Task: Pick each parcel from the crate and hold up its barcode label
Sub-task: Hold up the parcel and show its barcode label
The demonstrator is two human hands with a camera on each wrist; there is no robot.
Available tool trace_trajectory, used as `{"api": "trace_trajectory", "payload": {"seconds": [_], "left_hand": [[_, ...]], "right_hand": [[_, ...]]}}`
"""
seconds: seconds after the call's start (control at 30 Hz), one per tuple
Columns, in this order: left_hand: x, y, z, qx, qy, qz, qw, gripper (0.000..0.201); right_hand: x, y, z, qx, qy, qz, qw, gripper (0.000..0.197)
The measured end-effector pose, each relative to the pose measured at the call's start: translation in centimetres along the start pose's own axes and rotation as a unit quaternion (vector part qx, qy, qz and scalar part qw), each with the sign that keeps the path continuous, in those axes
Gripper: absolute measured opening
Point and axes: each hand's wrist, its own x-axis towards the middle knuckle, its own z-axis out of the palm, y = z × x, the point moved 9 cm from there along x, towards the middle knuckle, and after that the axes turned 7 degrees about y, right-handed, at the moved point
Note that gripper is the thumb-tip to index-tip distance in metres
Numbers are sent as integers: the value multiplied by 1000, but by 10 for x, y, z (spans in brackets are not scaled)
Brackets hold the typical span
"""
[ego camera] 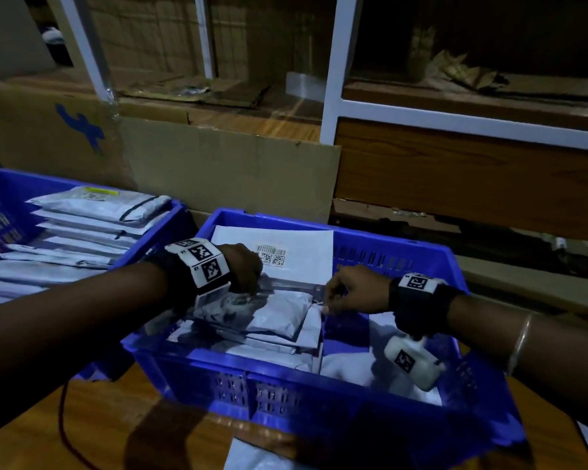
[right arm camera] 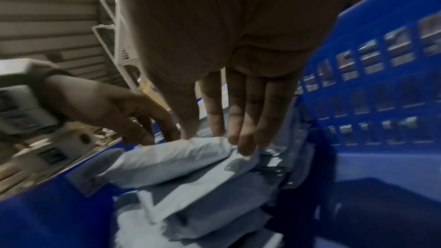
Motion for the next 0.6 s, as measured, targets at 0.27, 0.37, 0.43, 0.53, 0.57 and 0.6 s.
{"api": "trace_trajectory", "payload": {"seconds": [0.27, 0.37, 0.43, 0.53, 0.57, 0.6], "left_hand": [[2, 45, -20, -156, 40, 64, 985, 25], [5, 53, -19, -201, 22, 63, 977, 25], [8, 55, -17, -217, 12, 54, 975, 25], [12, 56, -18, -223, 14, 50, 974, 26], [11, 56, -18, -226, 13, 49, 973, 27], [12, 56, -19, -228, 13, 47, 972, 27]], "right_hand": [[-17, 57, 33, -64, -123, 91, 986, 13], [-19, 65, 46, -89, -166, 99, 977, 15], [-17, 70, 52, -99, -183, 100, 973, 18], [-14, 79, 61, -99, -194, 110, 970, 28], [-14, 81, 65, -102, -201, 111, 968, 31], [-13, 82, 69, -103, -207, 109, 967, 34]]}}
